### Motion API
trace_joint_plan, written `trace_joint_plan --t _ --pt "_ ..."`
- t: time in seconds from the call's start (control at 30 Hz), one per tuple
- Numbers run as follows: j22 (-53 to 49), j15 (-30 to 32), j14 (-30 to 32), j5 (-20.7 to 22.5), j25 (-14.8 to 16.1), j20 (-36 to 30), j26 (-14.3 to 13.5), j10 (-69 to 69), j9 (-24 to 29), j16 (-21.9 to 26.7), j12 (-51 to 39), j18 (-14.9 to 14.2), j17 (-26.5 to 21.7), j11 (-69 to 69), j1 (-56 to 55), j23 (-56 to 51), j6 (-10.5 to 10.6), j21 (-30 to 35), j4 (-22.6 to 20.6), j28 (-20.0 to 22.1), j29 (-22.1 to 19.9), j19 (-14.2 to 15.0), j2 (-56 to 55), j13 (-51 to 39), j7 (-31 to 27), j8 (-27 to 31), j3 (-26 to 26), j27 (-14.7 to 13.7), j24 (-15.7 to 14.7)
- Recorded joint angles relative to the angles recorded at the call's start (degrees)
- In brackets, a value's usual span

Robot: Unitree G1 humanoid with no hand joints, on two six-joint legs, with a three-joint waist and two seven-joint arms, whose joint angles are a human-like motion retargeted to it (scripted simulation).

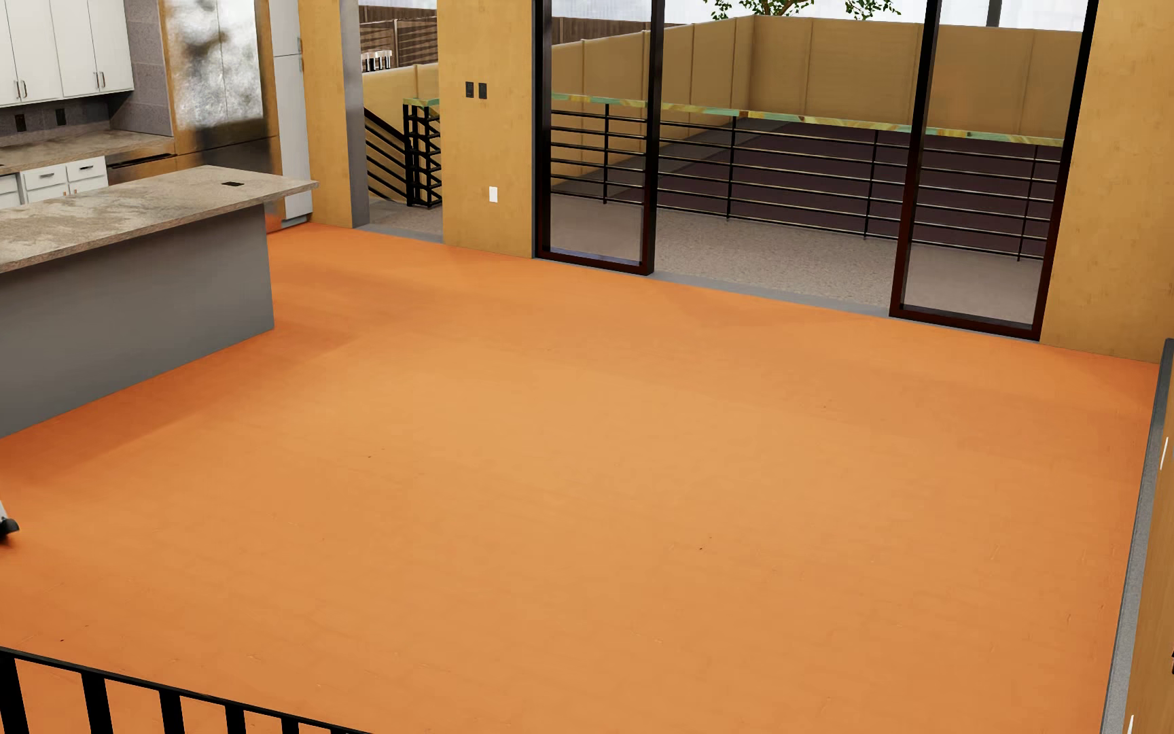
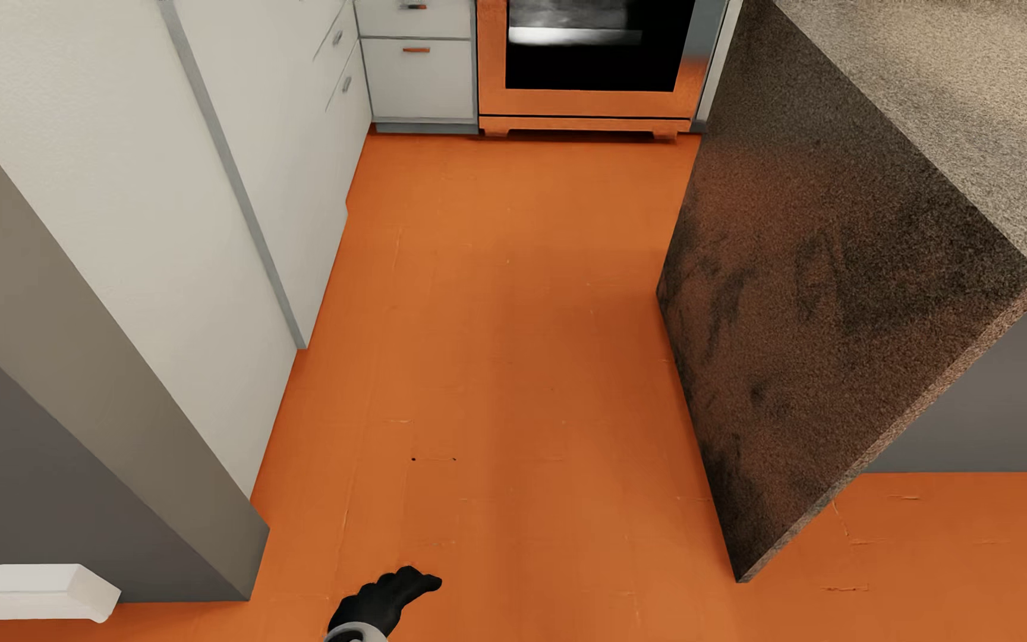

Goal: Move towards the counter

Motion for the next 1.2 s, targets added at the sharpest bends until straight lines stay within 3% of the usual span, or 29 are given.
trace_joint_plan --t 0.13,0.37,0.67,0.73,0.8,0.97,1.13,1.2 --pt "5.6 0.5 -1.1 -1.0 0.9 -0.5 2.0 0.4 -0.2 -0.9 0.5 0.6 0.2 2.9 0.2 -3.2 -0.5 0.7 -1.3 0.3 -0.4 0.0 -1.2 -1.1 -0.2 -0.4 0.0 -0.7 0.8" --pt "8.5 2.1 -2.8 -2.7 1.3 0.0 3.1 2.0 -0.5 -0.8 4.3 1.5 -1.3 10.3 -0.4 -3.4 -1.5 0.8 -3.7 -0.4 0.1 1.2 -4.7 -2.1 -0.9 -0.9 0.5 -1.2 2.0" --pt "7.4 2.9 -3.9 -5.2 0.2 3.0 3.4 3.1 -0.4 -0.4 5.0 1.2 -2.6 20.3 -1.2 -0.9 -2.9 -0.5 -5.3 0.1 0.9 3.7 -10.5 -2.0 0.0 -2.3 0.7 -0.4 1.6" --pt "7.5 0.9 -4.1 -6.2 0.5 3.0 2.2 3.4 -0.2 -0.2 4.6 0.9 -2.5 22.7 -1.6 -2.2 -3.3 -1.1 -5.4 0.3 0.5 4.7 -11.9 -1.3 0.4 -3.4 0.5 -0.6 1.8" --pt "7.2 -4.1 -4.2 -7.3 0.6 2.9 1.6 3.5 0.0 -0.2 3.6 0.7 -2.4 23.1 -1.8 -3.2 -3.6 -1.2 -5.4 0.4 0.5 3.9 -12.7 -0.8 0.4 -4.5 0.2 -0.9 2.1" --pt "6.2 -12.3 -3.3 -11.2 0.4 2.5 0.9 1.6 0.0 -0.4 0.8 0.1 -1.4 9.1 -1.3 -3.3 -3.8 -0.8 -5.0 0.6 0.5 -3.4 -12.2 -0.7 -0.7 -10.9 -0.5 -0.3 2.3" --pt "5.8 -12.3 -2.9 -7.3 0.0 1.9 0.8 1.4 0.7 -1.2 -0.7 -0.9 -1.7 5.1 -1.8 -4.2 -3.5 -1.5 -4.8 0.7 0.3 -1.5 -16.9 -0.7 -1.7 -0.6 -1.1 -0.1 1.9" --pt "5.9 -12.5 -2.6 -6.5 0.2 1.3 0.5 1.1 0.9 -1.0 -0.5 -1.4 -1.8 4.0 -1.7 -4.0 -3.5 -1.8 -4.7 0.6 0.1 -2.2 -16.4 -0.8 -2.6 0.4 -1.2 -0.2 1.9"
